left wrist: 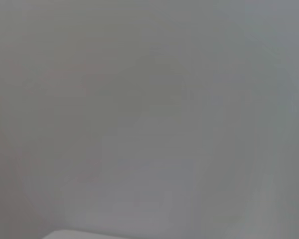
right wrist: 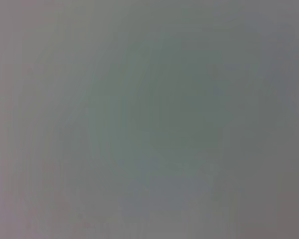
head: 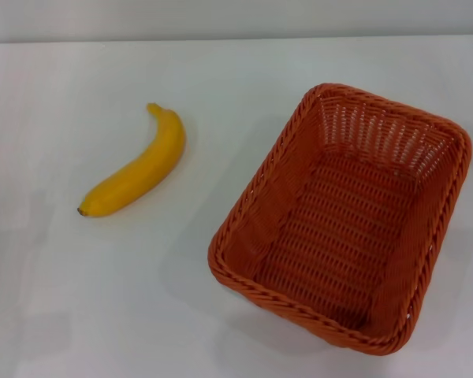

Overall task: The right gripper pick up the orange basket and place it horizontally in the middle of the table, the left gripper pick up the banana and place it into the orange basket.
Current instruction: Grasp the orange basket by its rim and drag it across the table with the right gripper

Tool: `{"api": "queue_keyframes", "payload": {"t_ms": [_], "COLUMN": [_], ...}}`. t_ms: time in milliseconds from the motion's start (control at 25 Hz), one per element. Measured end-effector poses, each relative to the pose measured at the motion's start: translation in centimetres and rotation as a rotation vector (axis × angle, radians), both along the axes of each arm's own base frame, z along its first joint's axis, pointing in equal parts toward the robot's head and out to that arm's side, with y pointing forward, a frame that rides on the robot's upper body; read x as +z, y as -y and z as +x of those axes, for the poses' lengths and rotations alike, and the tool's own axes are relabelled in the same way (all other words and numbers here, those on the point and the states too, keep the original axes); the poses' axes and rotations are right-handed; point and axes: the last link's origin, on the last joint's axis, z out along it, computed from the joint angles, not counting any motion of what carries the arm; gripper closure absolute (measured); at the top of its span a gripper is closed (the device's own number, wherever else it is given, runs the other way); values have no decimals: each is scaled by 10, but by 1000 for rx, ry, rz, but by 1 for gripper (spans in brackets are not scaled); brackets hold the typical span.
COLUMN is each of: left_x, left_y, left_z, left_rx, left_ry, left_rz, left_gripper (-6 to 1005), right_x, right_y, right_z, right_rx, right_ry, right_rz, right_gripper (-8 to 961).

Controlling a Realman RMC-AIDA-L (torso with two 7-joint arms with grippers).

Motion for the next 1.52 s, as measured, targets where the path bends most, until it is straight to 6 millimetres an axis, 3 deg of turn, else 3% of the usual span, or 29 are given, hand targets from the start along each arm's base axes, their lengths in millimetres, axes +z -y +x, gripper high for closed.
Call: {"api": "queue_keyframes", "payload": {"t_ms": [1160,1360,1520], "left_x": [-7,-9,-11], "left_y": [0,1,4], "left_z": [5,4,2], "left_rx": [-22,-18,-2], "left_ry": [113,118,125], "left_rz": [-8,-20,-20], "left_gripper": [137,138,138], "right_x": [-6,-5,-1], "right_y": [24,12,-10], "right_z": [9,-3,-23], "right_rx": [-12,58,190], "right_ry": [-25,-77,-133], "right_rz": [8,-23,-164], "right_gripper": [132,132,133]}}
